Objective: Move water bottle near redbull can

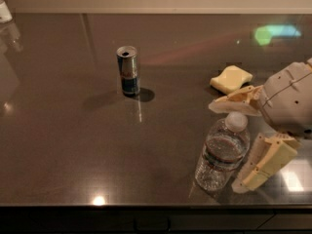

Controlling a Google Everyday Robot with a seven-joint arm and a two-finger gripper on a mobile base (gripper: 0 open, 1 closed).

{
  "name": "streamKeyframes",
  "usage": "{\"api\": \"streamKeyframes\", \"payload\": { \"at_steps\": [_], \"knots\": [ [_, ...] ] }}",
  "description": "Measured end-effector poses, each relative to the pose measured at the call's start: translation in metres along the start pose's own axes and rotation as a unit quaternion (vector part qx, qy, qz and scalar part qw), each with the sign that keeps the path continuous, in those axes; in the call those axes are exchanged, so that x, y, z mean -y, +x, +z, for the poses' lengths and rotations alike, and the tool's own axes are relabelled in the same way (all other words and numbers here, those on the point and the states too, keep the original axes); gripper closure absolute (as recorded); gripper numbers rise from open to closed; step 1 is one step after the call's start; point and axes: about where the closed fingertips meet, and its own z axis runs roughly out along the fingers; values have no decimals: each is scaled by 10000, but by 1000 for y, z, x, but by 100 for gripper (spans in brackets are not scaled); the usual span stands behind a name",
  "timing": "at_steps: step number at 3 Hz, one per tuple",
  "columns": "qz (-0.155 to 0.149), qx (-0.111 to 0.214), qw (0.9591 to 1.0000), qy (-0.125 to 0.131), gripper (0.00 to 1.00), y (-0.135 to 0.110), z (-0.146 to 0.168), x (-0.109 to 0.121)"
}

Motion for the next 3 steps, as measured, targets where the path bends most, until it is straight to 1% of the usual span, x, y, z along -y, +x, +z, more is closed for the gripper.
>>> {"api": "streamKeyframes", "payload": {
  "at_steps": [2, 3],
  "knots": [
    [18, 87, 10000, -3, 65, -15, 2, 4],
    [-82, 107, 9998, 148, 87, -35, -1, 19]
  ]
}}
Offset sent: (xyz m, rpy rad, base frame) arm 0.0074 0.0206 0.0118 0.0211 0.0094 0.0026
